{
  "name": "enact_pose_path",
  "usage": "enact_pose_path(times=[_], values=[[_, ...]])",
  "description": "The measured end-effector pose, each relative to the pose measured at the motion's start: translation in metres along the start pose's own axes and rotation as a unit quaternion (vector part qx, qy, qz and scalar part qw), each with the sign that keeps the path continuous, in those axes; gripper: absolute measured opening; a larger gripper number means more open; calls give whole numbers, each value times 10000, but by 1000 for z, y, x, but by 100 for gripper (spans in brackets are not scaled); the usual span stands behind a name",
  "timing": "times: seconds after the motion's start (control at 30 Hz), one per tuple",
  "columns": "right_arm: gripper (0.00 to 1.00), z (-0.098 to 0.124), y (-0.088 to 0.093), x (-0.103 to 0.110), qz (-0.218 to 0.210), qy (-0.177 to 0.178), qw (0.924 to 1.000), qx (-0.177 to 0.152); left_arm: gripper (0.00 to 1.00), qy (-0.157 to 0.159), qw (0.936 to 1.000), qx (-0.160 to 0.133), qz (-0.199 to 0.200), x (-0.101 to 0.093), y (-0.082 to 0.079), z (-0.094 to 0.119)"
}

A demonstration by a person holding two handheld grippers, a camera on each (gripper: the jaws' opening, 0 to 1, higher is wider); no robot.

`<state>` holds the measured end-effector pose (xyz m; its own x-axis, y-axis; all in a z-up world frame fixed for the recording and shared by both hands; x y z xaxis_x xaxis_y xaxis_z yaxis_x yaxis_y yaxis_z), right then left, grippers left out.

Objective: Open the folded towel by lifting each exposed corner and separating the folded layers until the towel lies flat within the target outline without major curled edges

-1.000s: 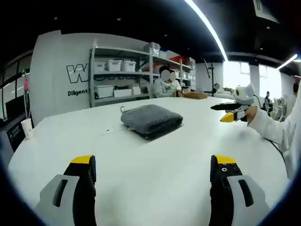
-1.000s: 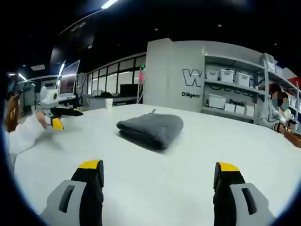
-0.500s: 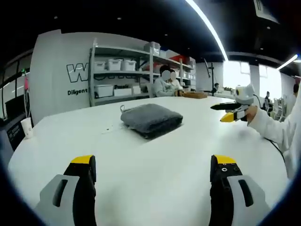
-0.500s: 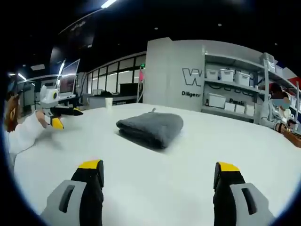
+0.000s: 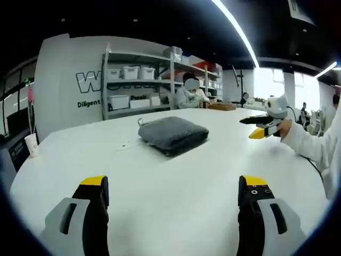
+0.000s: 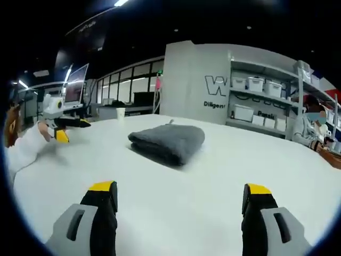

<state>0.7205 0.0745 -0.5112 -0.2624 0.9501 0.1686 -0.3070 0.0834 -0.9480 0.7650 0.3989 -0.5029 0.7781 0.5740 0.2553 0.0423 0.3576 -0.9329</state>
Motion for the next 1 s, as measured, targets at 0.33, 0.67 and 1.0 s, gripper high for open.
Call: enact_pose_path(times=[0.33,0.67,1.0], values=[[97,-4,-3,-10,212,391,9990,-50,99,71,9998,-128,-107,-6,-11,1],[97,-35,-13,40,781,262,9965,-114,99,75,9999,-69,-58,-4,-6,-1],[93,-95,-32,92,1446,124,9894,21,99,81,9999,-149,-4,-3,-9,5]])
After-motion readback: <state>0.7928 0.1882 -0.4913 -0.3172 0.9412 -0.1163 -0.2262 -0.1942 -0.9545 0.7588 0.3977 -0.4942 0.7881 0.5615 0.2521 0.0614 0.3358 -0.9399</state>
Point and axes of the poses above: the point that each gripper's makers call its tool centre point, and the gripper's own axes: z roughly backward along the fingers, x roughly to its left, y roughly out of its underside, the point moved 1 cm from there along z, roughly backward along the fingers, and after that the axes turned 15 degrees about -z, right-handed, at the moved point
